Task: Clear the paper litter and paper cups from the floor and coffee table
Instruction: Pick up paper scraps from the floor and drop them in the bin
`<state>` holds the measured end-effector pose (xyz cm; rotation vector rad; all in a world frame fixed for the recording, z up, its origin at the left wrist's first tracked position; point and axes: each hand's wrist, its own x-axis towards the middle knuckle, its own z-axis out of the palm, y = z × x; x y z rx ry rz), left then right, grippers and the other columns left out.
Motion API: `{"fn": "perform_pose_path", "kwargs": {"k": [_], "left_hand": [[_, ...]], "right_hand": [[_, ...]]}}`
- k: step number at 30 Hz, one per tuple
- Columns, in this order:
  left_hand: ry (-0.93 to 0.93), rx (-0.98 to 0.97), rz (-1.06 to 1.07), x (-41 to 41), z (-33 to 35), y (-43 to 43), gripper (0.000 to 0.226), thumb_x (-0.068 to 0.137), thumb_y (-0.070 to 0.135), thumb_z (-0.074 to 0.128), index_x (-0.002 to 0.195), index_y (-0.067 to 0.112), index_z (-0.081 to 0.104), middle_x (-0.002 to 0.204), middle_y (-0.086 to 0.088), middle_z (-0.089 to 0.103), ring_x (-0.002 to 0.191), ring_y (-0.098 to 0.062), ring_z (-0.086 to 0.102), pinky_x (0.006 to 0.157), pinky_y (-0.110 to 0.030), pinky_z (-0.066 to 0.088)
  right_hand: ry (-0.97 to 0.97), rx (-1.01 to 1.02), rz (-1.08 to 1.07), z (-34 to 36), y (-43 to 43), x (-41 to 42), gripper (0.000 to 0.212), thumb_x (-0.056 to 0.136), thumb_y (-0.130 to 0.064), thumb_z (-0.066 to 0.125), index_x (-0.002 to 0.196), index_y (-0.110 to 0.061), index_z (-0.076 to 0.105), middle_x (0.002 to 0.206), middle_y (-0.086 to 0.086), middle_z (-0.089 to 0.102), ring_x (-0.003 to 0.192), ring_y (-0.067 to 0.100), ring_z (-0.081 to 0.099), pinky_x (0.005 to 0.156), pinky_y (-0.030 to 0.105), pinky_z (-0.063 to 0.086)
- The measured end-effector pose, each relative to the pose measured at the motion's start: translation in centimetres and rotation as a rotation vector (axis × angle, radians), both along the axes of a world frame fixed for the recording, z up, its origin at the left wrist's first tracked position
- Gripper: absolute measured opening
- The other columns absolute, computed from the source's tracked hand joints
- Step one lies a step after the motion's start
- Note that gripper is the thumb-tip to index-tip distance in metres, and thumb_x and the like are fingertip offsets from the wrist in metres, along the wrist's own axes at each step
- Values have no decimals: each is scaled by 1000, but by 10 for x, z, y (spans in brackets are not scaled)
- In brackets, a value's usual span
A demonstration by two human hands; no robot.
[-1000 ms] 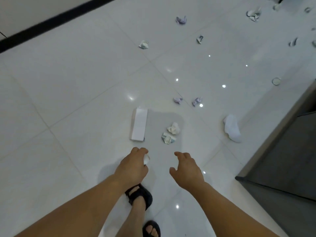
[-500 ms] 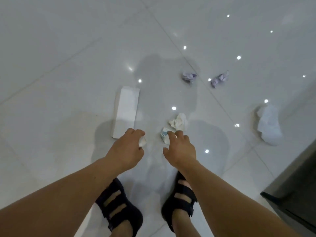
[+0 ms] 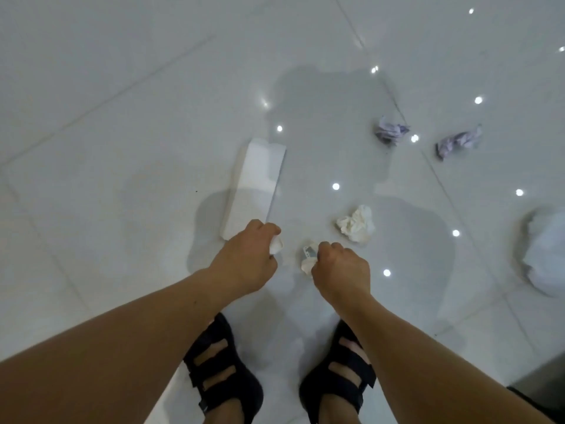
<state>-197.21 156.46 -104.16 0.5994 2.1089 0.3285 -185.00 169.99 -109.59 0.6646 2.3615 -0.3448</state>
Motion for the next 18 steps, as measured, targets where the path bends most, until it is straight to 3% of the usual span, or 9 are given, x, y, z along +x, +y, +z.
{"fn": "perform_pose_path", "kwargs": {"k": [2, 4, 6, 8, 15, 18], "left_hand": [[15, -22, 11, -10, 32, -5, 47, 90, 19, 53, 136, 22, 43, 127, -1, 45, 102, -23, 54, 76, -24, 34], [25, -29, 42, -19, 64, -12, 46, 90, 19, 53, 135, 22, 43, 127, -1, 45, 103, -23, 54, 77, -25, 35], [32, -23, 74, -25, 86, -17, 46, 90, 19, 54, 135, 21, 44, 127, -2, 45, 104, -25, 54, 79, -26, 38], [51, -23, 95, -28, 93, -22, 44, 90, 18, 54, 133, 22, 45, 127, -2, 45, 102, -25, 55, 78, -26, 38], [39, 54, 141, -3, 22, -27, 47, 89, 18, 55, 135, 21, 45, 129, 0, 45, 107, -24, 53, 86, -29, 41], [45, 85, 126, 12, -12, -27, 47, 89, 18, 56, 134, 22, 45, 127, 1, 46, 103, -25, 53, 84, -31, 43]], "right_hand": [[32, -40, -21, 35, -2, -8, 7, 90, -20, 46, 85, -21, 42, 83, -4, 50, 68, 17, 42, 51, 28, 25], [60, -91, -53, 67, -4, -12, 5, 91, -25, 48, 88, -21, 47, 85, -4, 47, 74, 16, 45, 54, 28, 28], [30, -155, -104, 86, -5, -10, 20, 92, -32, 50, 108, -21, 53, 100, -3, 52, 87, 17, 51, 63, 28, 35], [-33, -193, -162, 89, -6, -7, 40, 91, -40, 53, 125, -22, 47, 116, -2, 51, 98, 19, 53, 70, 29, 39], [-52, -116, -288, -2, -10, 4, 71, 86, -52, 62, 141, -21, 31, 136, 6, 39, 115, 29, 49, 77, 34, 40], [-35, -72, -265, -40, -16, 4, 71, 83, -47, 65, 138, -19, 31, 130, 8, 40, 110, 29, 48, 73, 34, 40]]}}
